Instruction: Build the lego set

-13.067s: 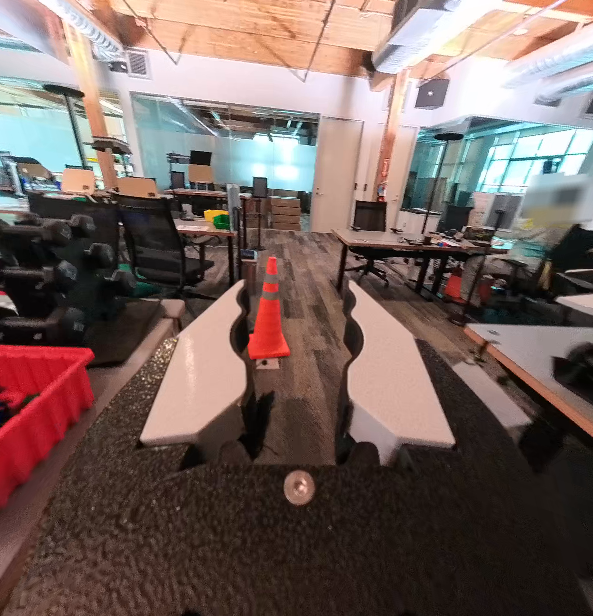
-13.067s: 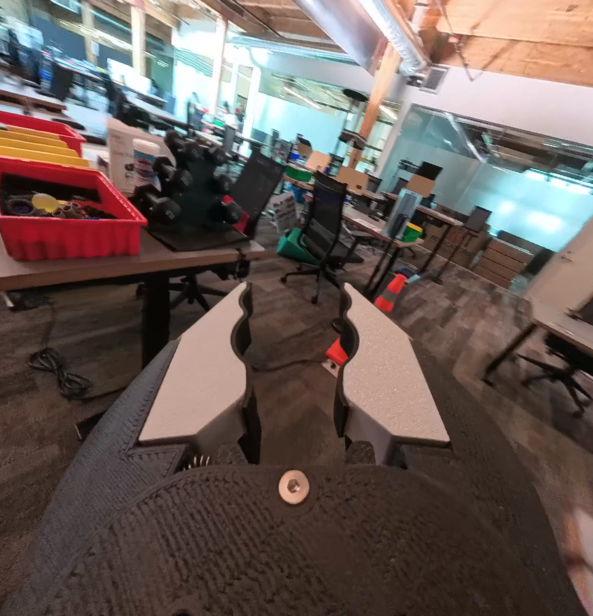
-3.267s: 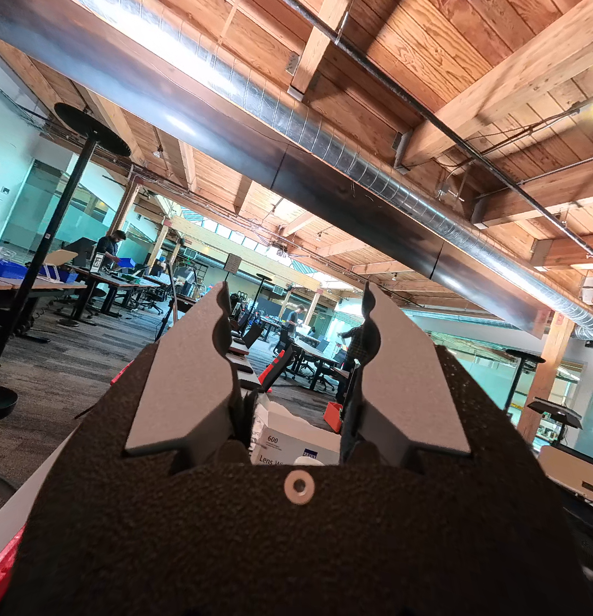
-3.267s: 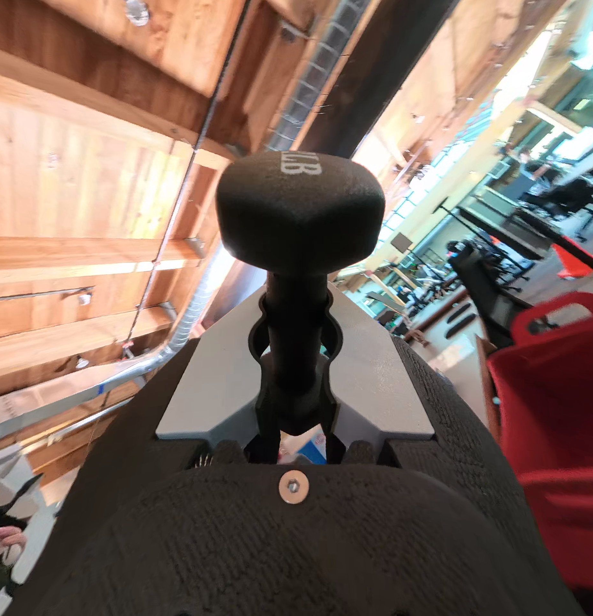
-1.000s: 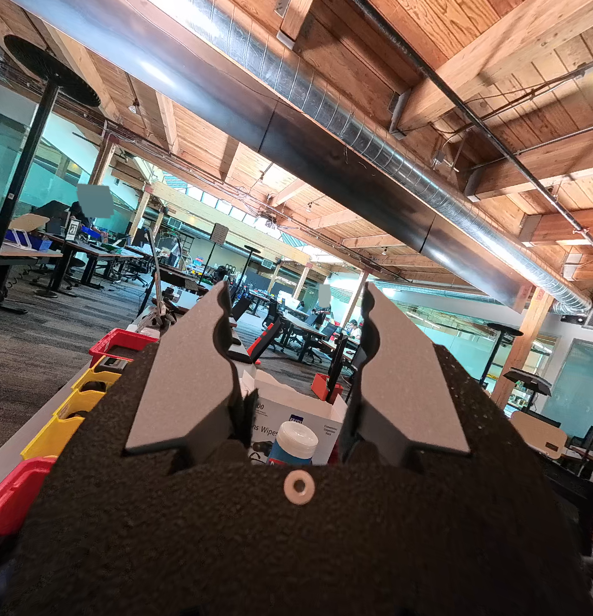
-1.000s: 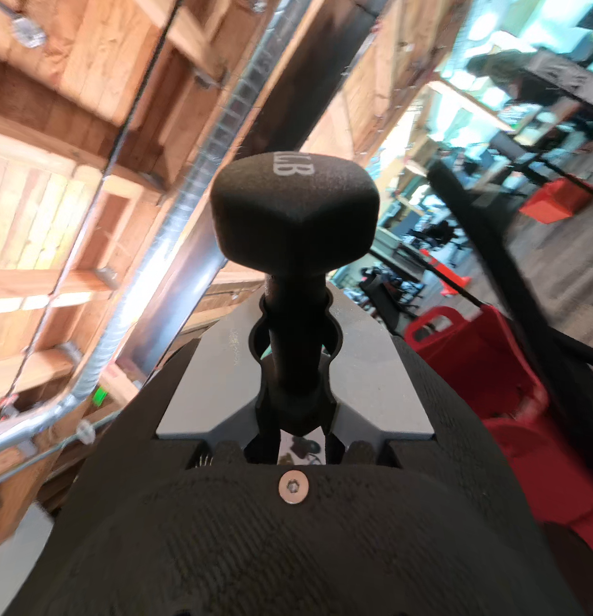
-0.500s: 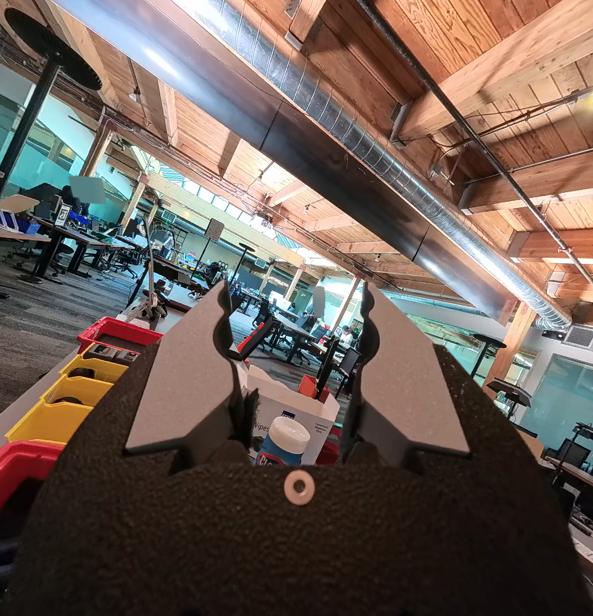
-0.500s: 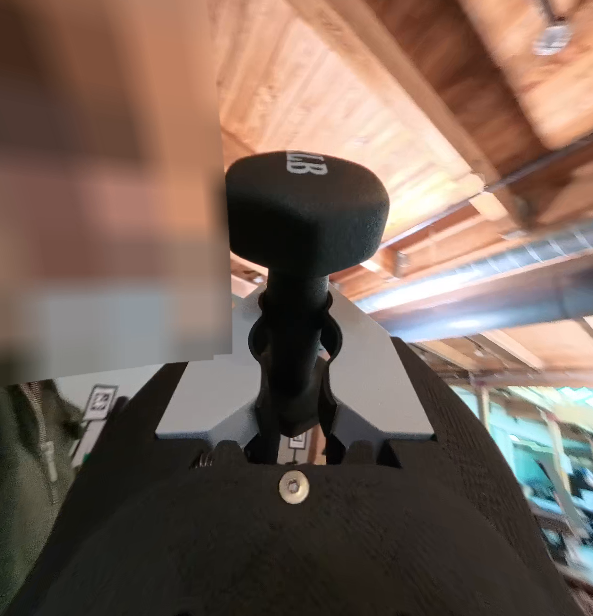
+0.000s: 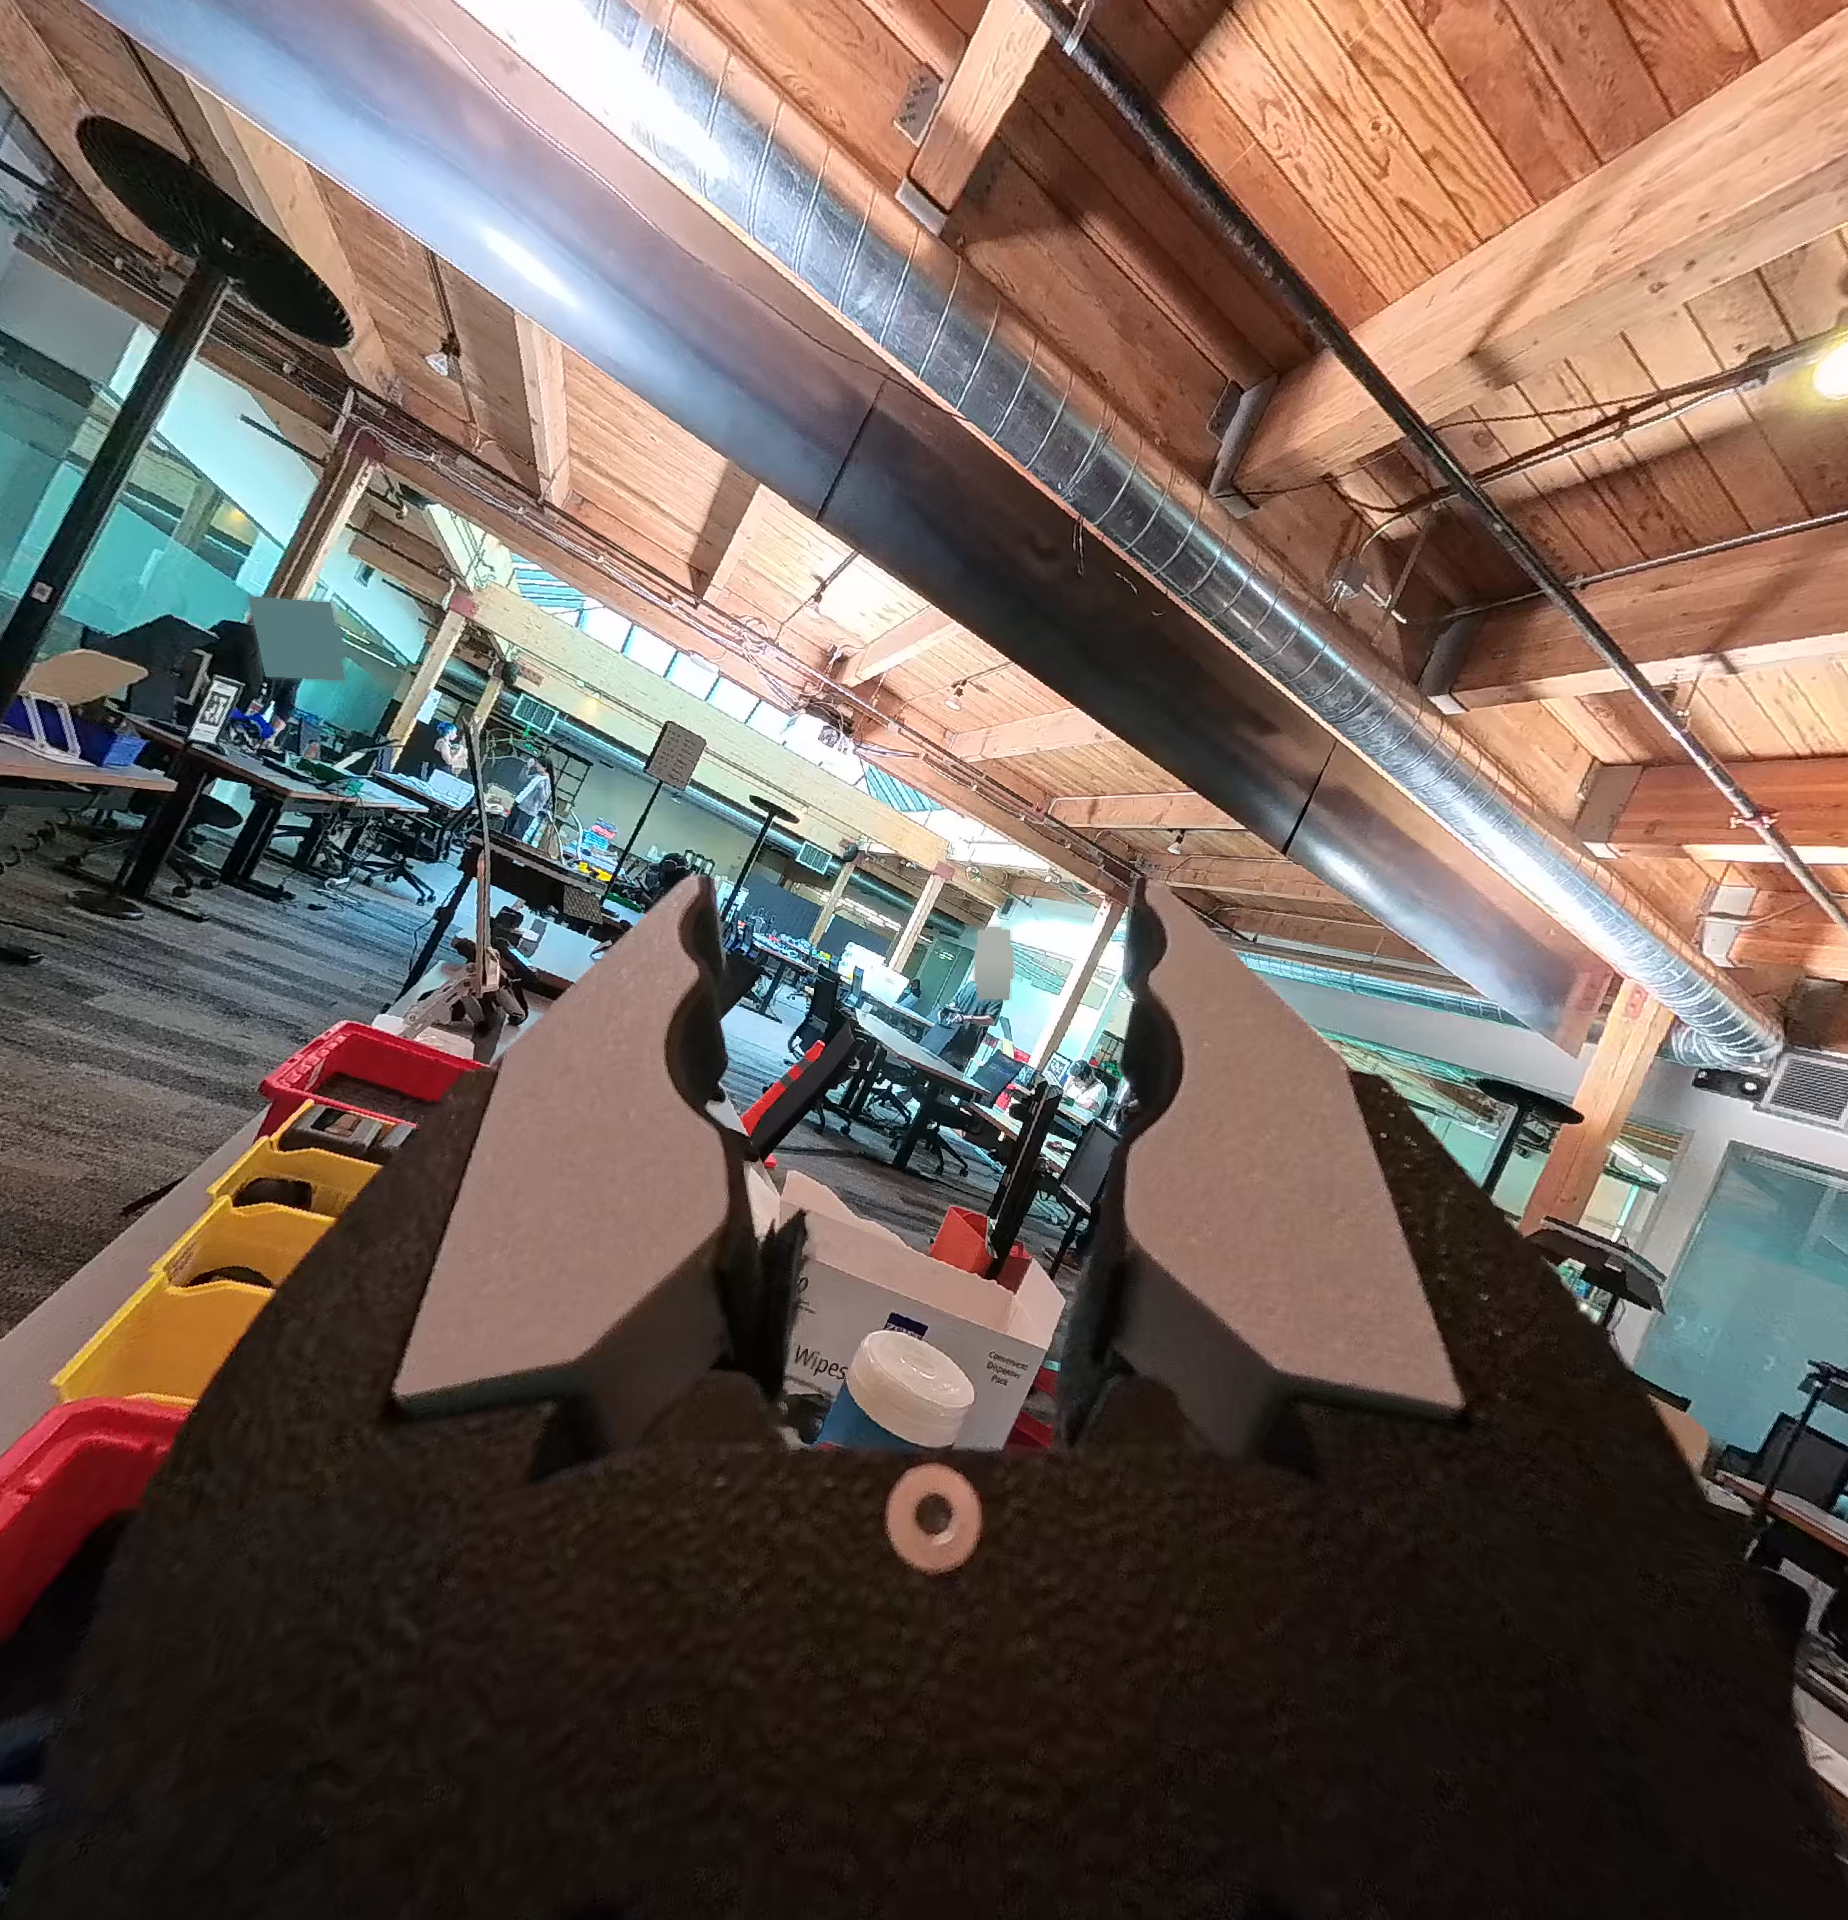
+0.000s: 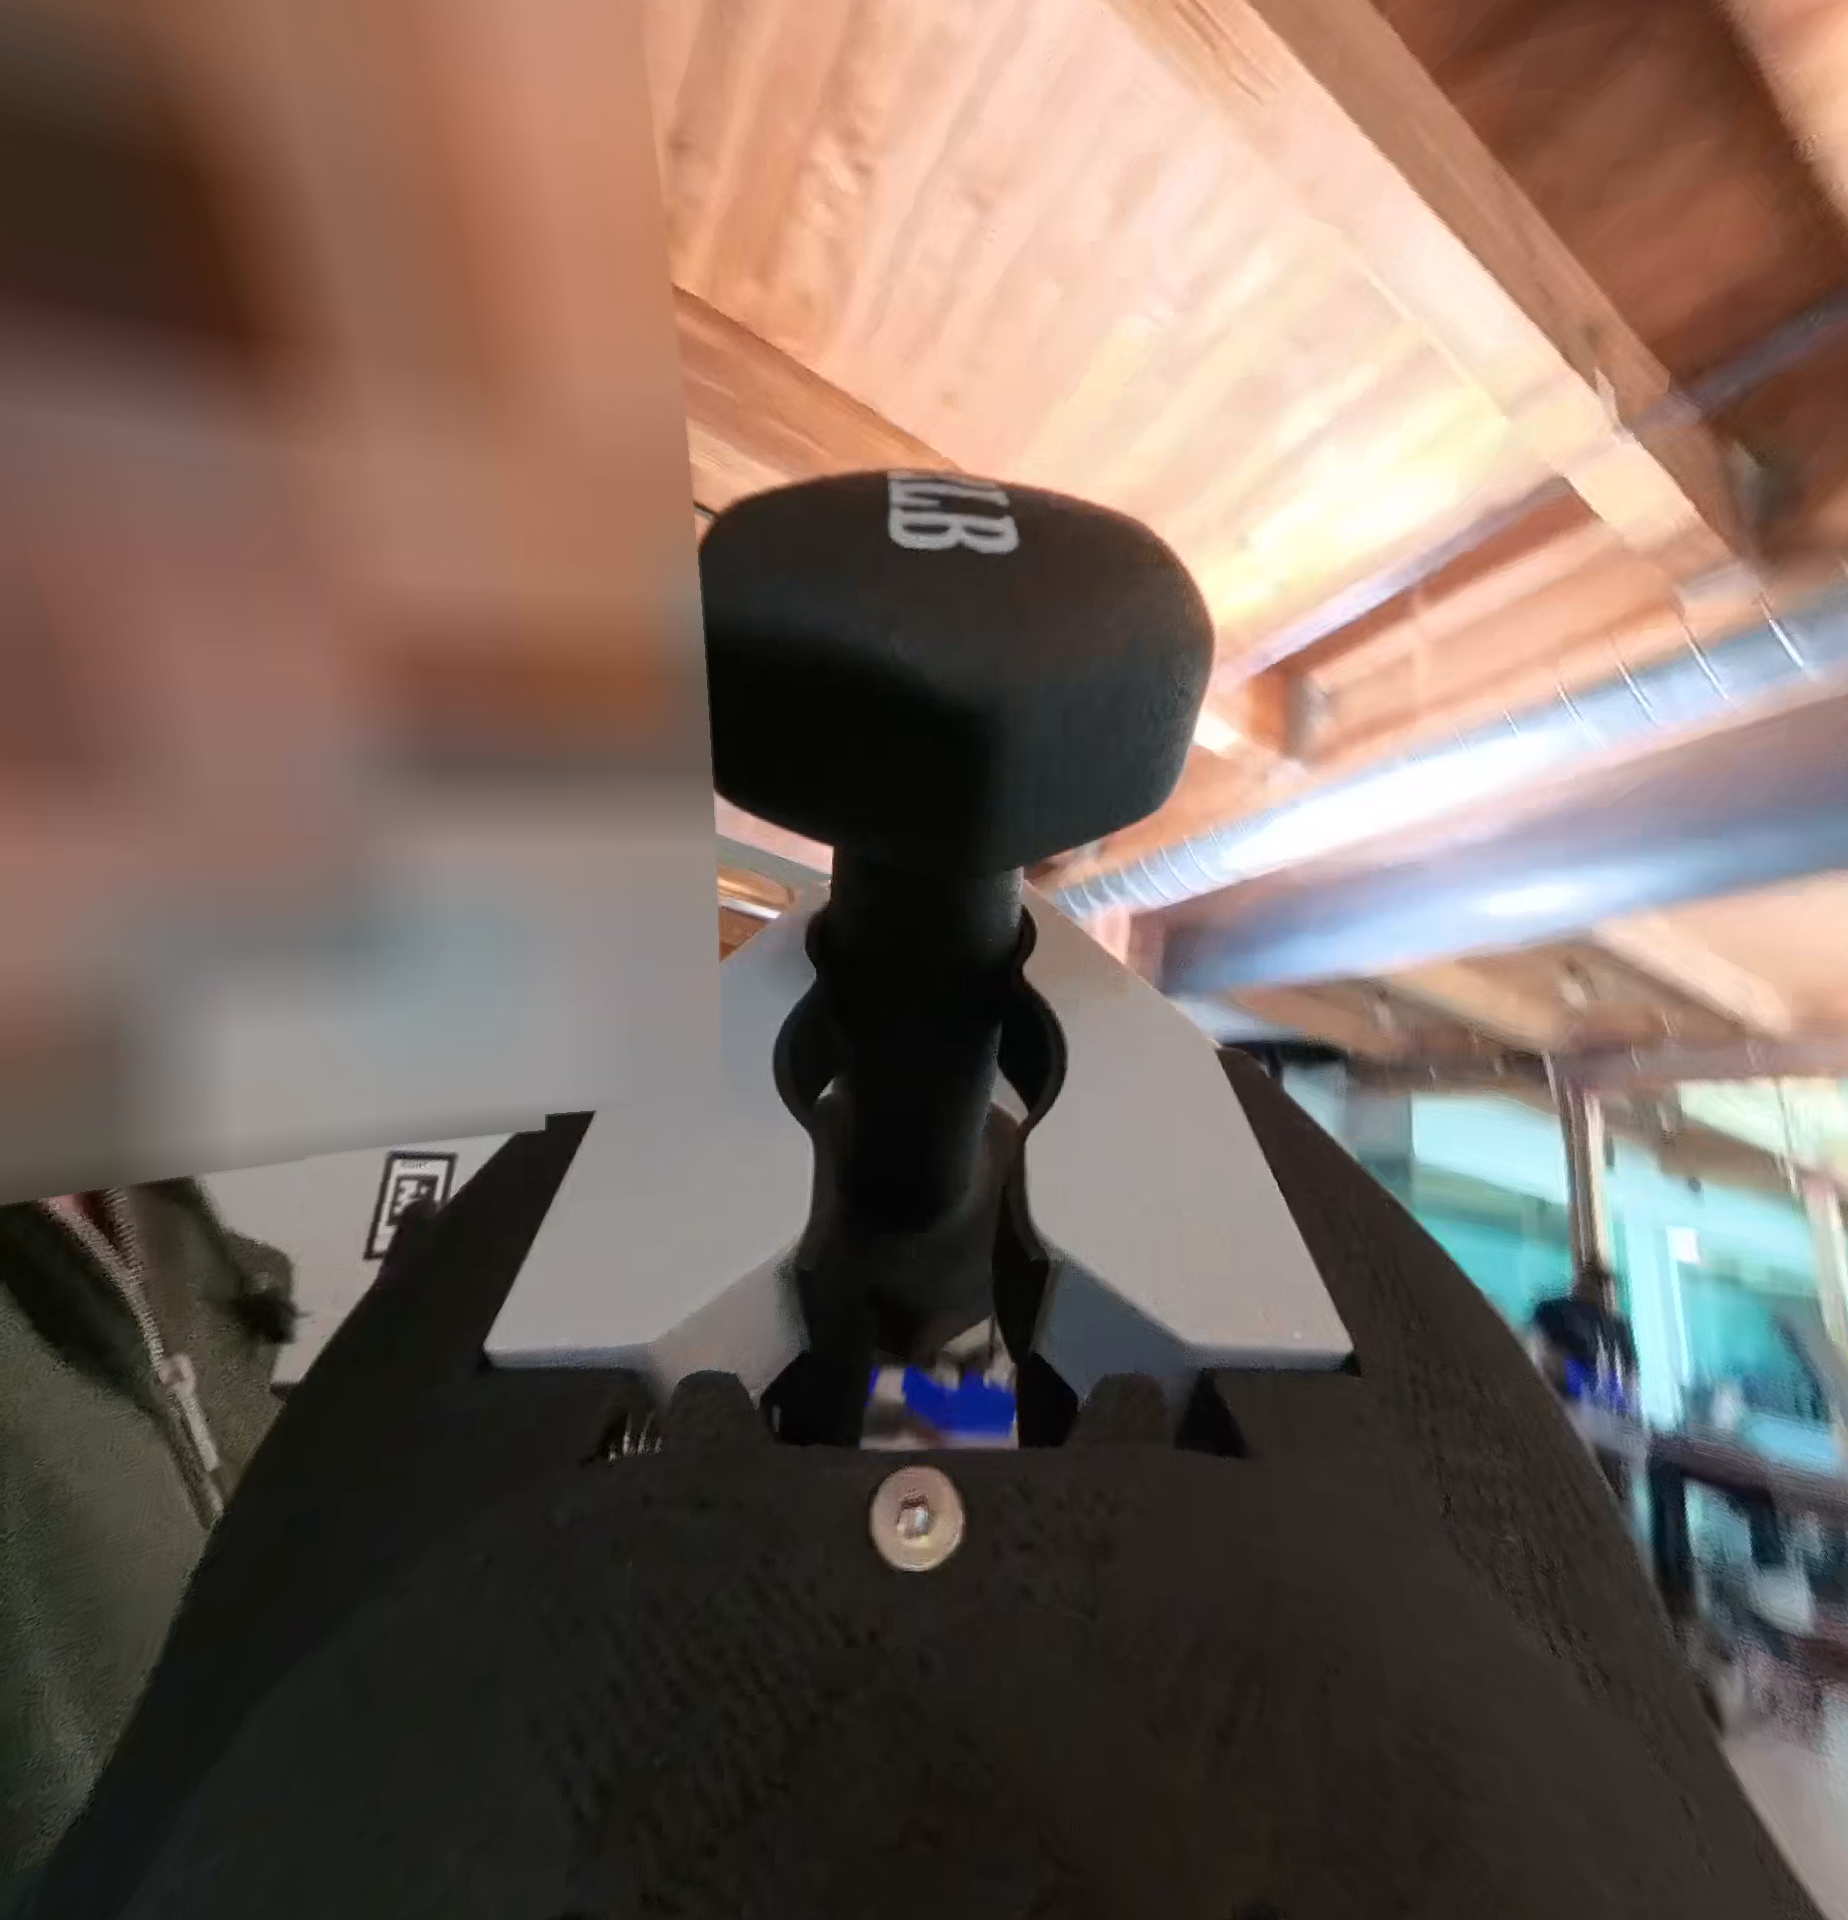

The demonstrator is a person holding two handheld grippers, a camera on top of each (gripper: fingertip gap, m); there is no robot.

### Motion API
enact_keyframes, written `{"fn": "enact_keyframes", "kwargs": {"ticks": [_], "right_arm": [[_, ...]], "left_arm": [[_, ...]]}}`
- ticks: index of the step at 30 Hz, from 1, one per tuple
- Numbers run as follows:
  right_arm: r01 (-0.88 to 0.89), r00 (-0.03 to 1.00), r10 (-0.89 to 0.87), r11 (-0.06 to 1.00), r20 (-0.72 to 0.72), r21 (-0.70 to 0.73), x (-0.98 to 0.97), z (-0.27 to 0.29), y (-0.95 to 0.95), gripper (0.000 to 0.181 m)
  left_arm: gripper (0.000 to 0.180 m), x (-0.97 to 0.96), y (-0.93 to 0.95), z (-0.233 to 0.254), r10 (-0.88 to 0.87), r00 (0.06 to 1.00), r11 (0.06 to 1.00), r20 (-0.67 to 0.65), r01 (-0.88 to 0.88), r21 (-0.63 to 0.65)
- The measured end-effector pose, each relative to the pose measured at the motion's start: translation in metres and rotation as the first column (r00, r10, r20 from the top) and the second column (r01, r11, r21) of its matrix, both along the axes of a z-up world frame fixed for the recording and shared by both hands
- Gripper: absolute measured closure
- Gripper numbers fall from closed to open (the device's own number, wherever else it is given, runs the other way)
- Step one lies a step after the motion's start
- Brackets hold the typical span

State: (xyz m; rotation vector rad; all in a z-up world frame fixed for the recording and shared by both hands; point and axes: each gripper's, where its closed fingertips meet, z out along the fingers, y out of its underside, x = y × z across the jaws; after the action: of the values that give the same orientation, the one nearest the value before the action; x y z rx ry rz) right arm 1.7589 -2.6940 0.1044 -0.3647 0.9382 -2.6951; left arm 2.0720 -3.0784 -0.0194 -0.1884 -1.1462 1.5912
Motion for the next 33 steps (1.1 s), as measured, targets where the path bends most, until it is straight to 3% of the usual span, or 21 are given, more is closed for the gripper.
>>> {"fn": "enact_keyframes", "kwargs": {"ticks": [1,4,7,9,13,21,25,33], "right_arm": [[-0.026,0.997,0.018,0.995,0.08,0.098,-0.016,-0.009,-0.015,0.156],[-0.136,0.97,0.041,0.908,0.239,0.395,-0.048,-0.055,-0.06,0.156],[-0.363,0.899,0.114,0.733,0.423,0.575,-0.052,-0.112,-0.101,0.156],[-0.523,0.824,0.147,0.567,0.547,0.636,-0.046,-0.151,-0.123,0.156],[-0.725,0.672,0.102,0.295,0.734,0.623,-0.03,-0.214,-0.161,0.156],[-0.757,0.64,0.011,-0.165,0.769,0.632,-0.004,-0.28,-0.209,0.155],[-0.664,0.714,-0.033,-0.348,0.699,0.662,-0.006,-0.309,-0.219,0.155],[-0.529,0.766,-0.049,-0.616,0.641,0.585,0.003,-0.328,-0.225,0.155]], "left_arm": [[0.105,0.001,0.001,0.0,0.001,1.0,1.0,0.0,-0.001,-0.001],[0.105,0.003,0.003,-0.005,-0.003,1.0,1.0,-0.006,0.003,0.005],[0.104,0.004,0.005,-0.014,-0.008,1.0,1.0,-0.001,0.008,0.02],[0.104,0.0,0.008,-0.02,-0.023,1.0,0.999,0.008,0.023,0.032],[0.104,-0.013,0.014,-0.038,-0.062,0.998,0.997,0.026,0.06,0.055],[0.103,-0.027,0.023,-0.078,-0.109,0.992,0.989,0.058,0.102,0.108],[0.103,-0.03,0.029,-0.089,-0.121,0.991,0.986,0.06,0.113,0.124],[0.103,-0.037,0.032,-0.105,-0.148,0.986,0.979,0.076,0.136,0.149]]}}
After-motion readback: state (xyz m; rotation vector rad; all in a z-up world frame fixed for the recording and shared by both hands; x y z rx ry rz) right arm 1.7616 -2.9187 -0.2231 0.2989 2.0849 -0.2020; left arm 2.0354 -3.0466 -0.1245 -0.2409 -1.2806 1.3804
